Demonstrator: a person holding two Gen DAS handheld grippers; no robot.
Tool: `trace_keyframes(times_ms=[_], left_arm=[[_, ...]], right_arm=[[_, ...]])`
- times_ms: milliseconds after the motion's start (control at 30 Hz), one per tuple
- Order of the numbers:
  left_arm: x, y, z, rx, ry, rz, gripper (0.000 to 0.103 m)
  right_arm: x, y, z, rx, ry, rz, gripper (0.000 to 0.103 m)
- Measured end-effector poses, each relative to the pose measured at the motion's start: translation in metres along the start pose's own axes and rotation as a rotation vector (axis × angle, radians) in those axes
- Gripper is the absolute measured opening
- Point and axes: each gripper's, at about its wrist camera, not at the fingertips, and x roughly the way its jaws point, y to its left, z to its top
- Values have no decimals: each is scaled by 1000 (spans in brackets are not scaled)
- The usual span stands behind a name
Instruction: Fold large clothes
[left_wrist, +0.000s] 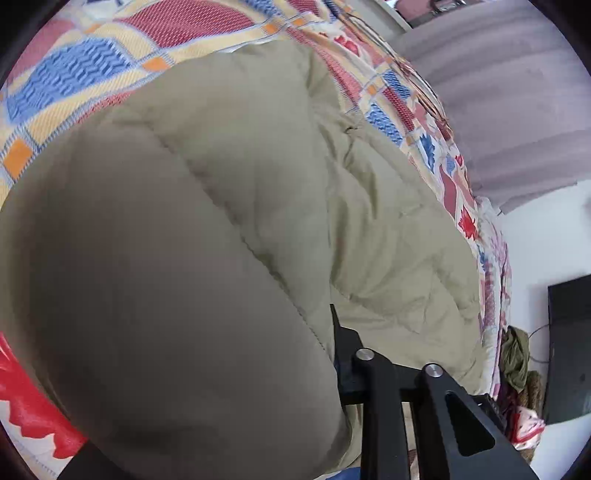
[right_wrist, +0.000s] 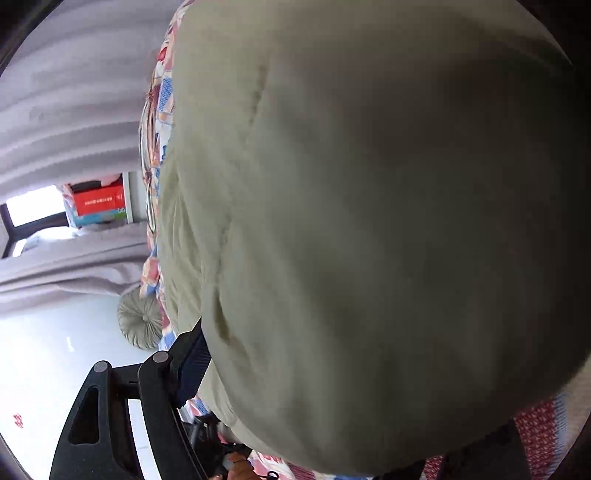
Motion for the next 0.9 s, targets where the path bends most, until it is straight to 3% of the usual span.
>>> trace_keyframes(times_ms=[100, 200, 467, 667, 833, 867, 900], left_arm=[[-18, -20, -2, 117, -29, 51, 22], [-38, -30, -9, 177, -38, 56, 22], [-78, -14, -52, 193, 37, 40, 22], [-107, 23, -107, 177, 131, 67, 22], [-101, 50, -133, 119, 188, 88, 22], [-98, 52, -134, 106, 189, 94, 24], [-96, 54, -135, 99, 190, 110, 32]], right_arm=[[-3, 4, -4, -1, -1, 5, 33], [-10, 11, -10, -23, 4, 28, 24], [-42, 13, -45, -77, 45, 13, 23], [-71, -15, -88, -50, 73, -14, 23], [-85, -44, -114, 9, 88, -55, 24], [-84, -48, -116, 14, 84, -66, 25], [-82, -50, -117, 17, 79, -73, 26]])
